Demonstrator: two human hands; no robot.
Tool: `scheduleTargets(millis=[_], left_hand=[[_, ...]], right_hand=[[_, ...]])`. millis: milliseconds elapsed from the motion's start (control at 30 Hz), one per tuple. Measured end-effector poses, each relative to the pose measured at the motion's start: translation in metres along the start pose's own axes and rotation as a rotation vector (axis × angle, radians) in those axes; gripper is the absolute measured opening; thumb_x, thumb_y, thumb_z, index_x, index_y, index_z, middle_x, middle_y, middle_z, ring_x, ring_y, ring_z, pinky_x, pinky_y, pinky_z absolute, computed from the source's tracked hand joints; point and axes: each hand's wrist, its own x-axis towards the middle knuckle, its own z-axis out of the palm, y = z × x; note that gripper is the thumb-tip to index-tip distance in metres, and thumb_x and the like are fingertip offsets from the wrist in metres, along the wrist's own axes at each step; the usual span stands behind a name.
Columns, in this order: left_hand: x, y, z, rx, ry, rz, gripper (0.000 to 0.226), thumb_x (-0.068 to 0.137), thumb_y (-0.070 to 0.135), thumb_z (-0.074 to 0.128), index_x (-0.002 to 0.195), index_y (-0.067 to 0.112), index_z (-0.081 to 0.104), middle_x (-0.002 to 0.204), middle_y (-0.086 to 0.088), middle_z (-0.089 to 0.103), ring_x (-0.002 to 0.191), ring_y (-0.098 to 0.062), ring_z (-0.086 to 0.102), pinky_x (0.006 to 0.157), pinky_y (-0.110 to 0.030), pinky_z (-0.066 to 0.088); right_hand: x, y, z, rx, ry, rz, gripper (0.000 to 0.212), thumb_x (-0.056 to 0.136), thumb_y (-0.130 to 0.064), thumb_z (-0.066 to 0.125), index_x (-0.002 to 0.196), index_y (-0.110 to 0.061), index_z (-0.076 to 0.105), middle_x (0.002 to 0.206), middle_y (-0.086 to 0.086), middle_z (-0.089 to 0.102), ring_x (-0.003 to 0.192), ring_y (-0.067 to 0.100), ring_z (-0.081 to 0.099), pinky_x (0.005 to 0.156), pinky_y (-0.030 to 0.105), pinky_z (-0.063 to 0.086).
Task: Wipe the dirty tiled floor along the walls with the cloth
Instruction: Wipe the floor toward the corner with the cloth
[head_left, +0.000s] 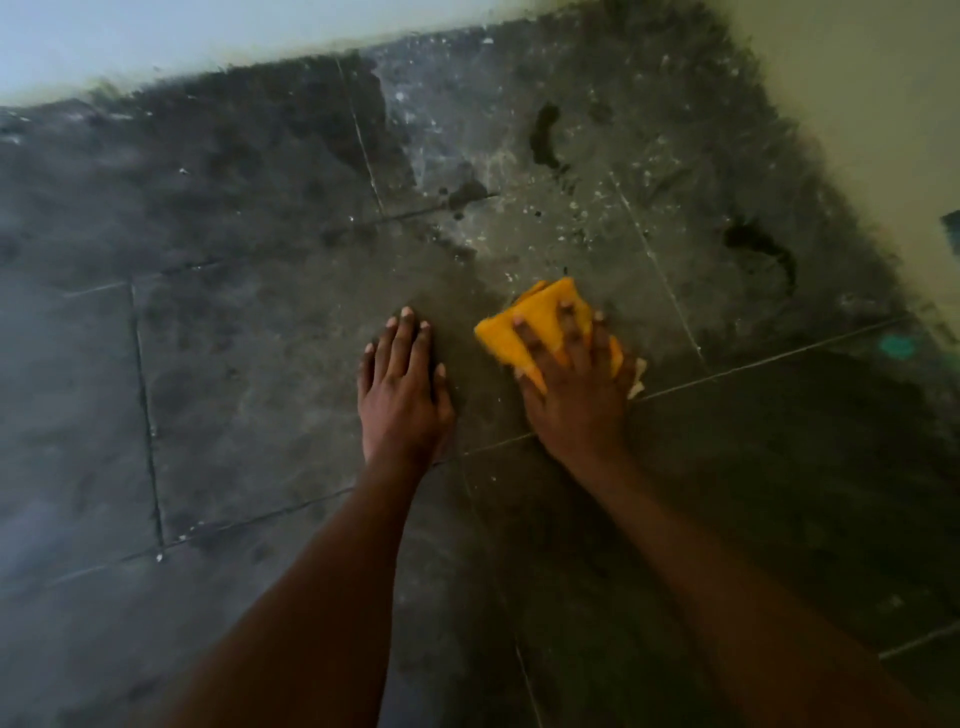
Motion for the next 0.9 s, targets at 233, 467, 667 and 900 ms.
scheduleTargets(millis=[233, 467, 667, 900], left_hand=[[0.006, 0.004, -0.01, -0.013, -0.091, -0.008, 0.057, 0.106, 0.035, 0.039, 0.159, 0.013, 0.041, 0.172, -0.01, 0.029, 0.16, -0.028, 0.024, 0.13, -0.052, 0.021], [0.003, 0.002, -0.008, 0.017, -0.075, -0.002, 0.057, 0.106, 0.035, 0.04, 0.16, 0.017, 0.04, 0.173, -0.006, 0.028, 0.161, -0.024, 0.021, 0.129, -0.049, 0.019], [0.004, 0.004, -0.006, 0.025, -0.023, -0.005, 0.059, 0.104, 0.036, 0.04, 0.159, 0.015, 0.044, 0.171, -0.006, 0.032, 0.159, -0.024, 0.028, 0.127, -0.05, 0.027], [0.005, 0.0, -0.002, 0.039, -0.032, -0.007, 0.058, 0.105, 0.034, 0.045, 0.16, 0.017, 0.041, 0.172, -0.004, 0.029, 0.16, -0.022, 0.024, 0.128, -0.046, 0.021]], right_hand=[[-0.065, 0.063, -0.034, -0.151, -0.164, -0.186, 0.066, 0.096, -0.062, 0.038, 0.157, -0.062, 0.01, 0.175, -0.006, 0.0, 0.159, 0.035, 0.015, 0.118, 0.066, 0.025], [0.057, 0.015, -0.014, 0.052, -0.013, 0.199, 0.063, 0.096, -0.062, 0.034, 0.157, -0.055, 0.02, 0.175, 0.0, 0.01, 0.158, 0.041, 0.012, 0.116, 0.073, 0.019], [-0.021, 0.044, -0.022, -0.08, -0.091, -0.286, 0.066, 0.096, -0.059, 0.041, 0.158, -0.059, 0.015, 0.175, -0.004, 0.006, 0.157, 0.038, 0.02, 0.116, 0.065, 0.025], [0.068, 0.066, -0.021, 0.049, 0.001, 0.195, 0.063, 0.097, -0.064, 0.033, 0.158, -0.054, 0.02, 0.174, 0.002, 0.01, 0.158, 0.043, 0.01, 0.119, 0.073, 0.015]])
